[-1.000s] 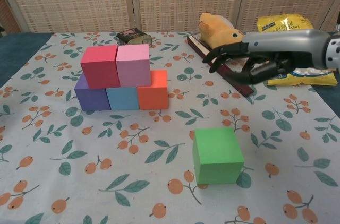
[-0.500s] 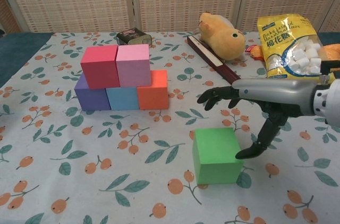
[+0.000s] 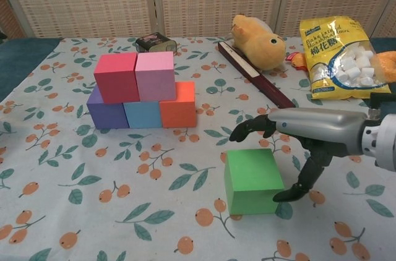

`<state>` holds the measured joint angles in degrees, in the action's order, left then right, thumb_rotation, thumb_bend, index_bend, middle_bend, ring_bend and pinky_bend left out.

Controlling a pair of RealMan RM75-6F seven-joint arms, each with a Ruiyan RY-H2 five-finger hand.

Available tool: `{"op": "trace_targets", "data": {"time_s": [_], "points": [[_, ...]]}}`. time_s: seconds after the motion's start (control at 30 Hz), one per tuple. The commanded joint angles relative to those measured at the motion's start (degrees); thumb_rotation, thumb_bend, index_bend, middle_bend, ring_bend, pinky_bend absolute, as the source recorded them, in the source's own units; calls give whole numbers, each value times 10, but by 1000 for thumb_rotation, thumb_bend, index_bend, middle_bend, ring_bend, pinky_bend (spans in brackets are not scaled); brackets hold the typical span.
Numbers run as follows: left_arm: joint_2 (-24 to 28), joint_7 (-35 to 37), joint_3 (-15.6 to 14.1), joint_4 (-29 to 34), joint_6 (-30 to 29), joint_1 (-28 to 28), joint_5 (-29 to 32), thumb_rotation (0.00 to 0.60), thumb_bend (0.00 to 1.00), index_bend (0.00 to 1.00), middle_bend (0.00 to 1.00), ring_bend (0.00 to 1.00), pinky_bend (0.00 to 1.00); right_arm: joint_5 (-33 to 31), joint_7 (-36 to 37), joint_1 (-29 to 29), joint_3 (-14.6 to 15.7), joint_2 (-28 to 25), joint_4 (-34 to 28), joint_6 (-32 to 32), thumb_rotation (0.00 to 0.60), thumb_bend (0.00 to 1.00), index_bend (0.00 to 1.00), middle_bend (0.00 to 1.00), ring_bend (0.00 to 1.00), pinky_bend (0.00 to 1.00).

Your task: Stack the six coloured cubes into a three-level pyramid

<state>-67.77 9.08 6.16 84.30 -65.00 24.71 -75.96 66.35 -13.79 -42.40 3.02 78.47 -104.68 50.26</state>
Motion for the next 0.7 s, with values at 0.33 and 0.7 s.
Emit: {"op": "trace_targets", "data": {"time_s": [0.33, 0.7], "points": [[-1, 17, -1, -9, 2, -5, -6, 600, 440, 131, 0, 0, 0, 14, -28, 19, 0, 33, 28, 15, 576, 47, 215, 121, 0, 125], [-3, 32, 1, -18, 1, -8, -11, 600, 441, 131, 0, 0, 0, 28, -44, 31, -6, 58, 57, 28, 589, 60, 382, 120, 0, 125]]}}
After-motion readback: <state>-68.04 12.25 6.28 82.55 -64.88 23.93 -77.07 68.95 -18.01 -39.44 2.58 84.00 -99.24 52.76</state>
